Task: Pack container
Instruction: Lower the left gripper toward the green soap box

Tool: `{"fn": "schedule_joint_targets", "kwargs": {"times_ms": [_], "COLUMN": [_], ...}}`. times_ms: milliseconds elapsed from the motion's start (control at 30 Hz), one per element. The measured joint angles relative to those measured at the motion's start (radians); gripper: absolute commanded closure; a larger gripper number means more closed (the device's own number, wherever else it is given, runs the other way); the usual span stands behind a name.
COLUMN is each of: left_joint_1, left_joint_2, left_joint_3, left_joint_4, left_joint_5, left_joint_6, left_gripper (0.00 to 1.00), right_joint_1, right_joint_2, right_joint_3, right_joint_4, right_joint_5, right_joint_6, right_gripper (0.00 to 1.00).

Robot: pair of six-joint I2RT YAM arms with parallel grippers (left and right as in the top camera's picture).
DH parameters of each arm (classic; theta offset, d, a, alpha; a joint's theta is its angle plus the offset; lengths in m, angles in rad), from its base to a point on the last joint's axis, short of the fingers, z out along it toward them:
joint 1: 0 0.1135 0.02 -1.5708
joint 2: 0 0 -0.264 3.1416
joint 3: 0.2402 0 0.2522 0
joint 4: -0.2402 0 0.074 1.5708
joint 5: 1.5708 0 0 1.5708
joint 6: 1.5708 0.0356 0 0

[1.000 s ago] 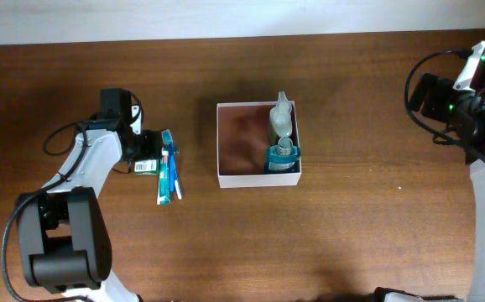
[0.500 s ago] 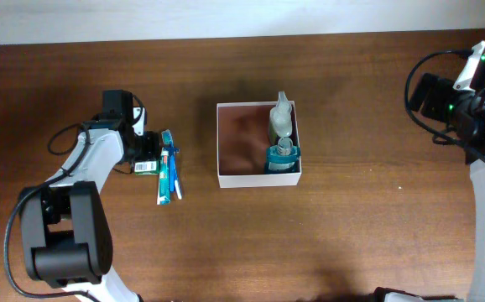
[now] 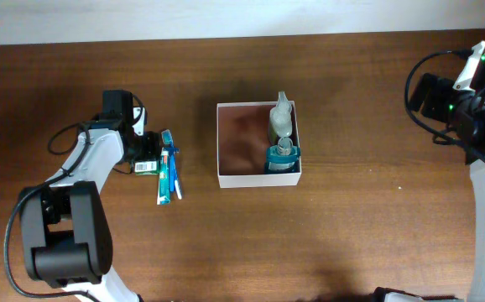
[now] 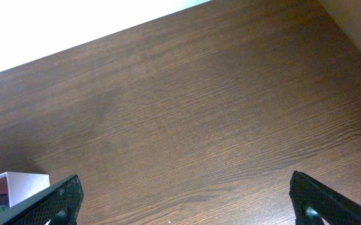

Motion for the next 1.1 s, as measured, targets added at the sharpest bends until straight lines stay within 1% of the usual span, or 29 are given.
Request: {"fn": "schedule_joint_targets", "kwargs": {"times_ms": [300, 400, 467, 567, 633, 700, 767, 800, 967, 1100], "left_joint_1": [0.0, 0.0, 0.0, 0.0, 0.0, 0.0, 0.0, 0.0, 0.0, 0.0], "left_joint_2": [0.023, 0.023, 0.023, 0.024, 0.024, 0.024, 0.024, 0.024, 0.024, 0.024], "left_joint_3": [0.0, 0.0, 0.0, 0.0, 0.0, 0.0, 0.0, 0.002, 0.014, 0.043], "left_joint_4": [-0.001, -0.002, -0.003, -0.004, -0.007, -0.01, -0.011, -0.011, -0.022, -0.084], "left_joint_5": [0.003, 0.003, 0.004, 0.006, 0.006, 0.006, 0.006, 0.006, 0.006, -0.002], "left_joint_6": [0.0, 0.0, 0.0, 0.001, 0.002, 0.003, 0.002, 0.004, 0.006, 0.007], "left_gripper": [0.34, 0.35, 0.39, 0.48, 0.5, 0.56, 0.65, 0.67, 0.7, 0.71], "right_joint_1": [0.0, 0.0, 0.0, 0.0, 0.0, 0.0, 0.0, 0.0, 0.0, 0.0], "right_joint_2": [0.0, 0.0, 0.0, 0.0, 0.0, 0.0, 0.0, 0.0, 0.0, 0.0], "right_joint_3": [0.0, 0.0, 0.0, 0.0, 0.0, 0.0, 0.0, 0.0, 0.0, 0.0], "right_joint_4": [0.0, 0.0, 0.0, 0.0, 0.0, 0.0, 0.0, 0.0, 0.0, 0.0], "right_joint_5": [0.0, 0.0, 0.0, 0.0, 0.0, 0.0, 0.0, 0.0, 0.0, 0.0], "right_joint_6": [0.0, 0.0, 0.0, 0.0, -0.001, 0.0, -0.001, -0.001, -0.001, 0.0], "right_gripper": [0.02, 0.01, 0.01, 0.02, 0.01, 0.01, 0.01, 0.02, 0.01, 0.01]}}
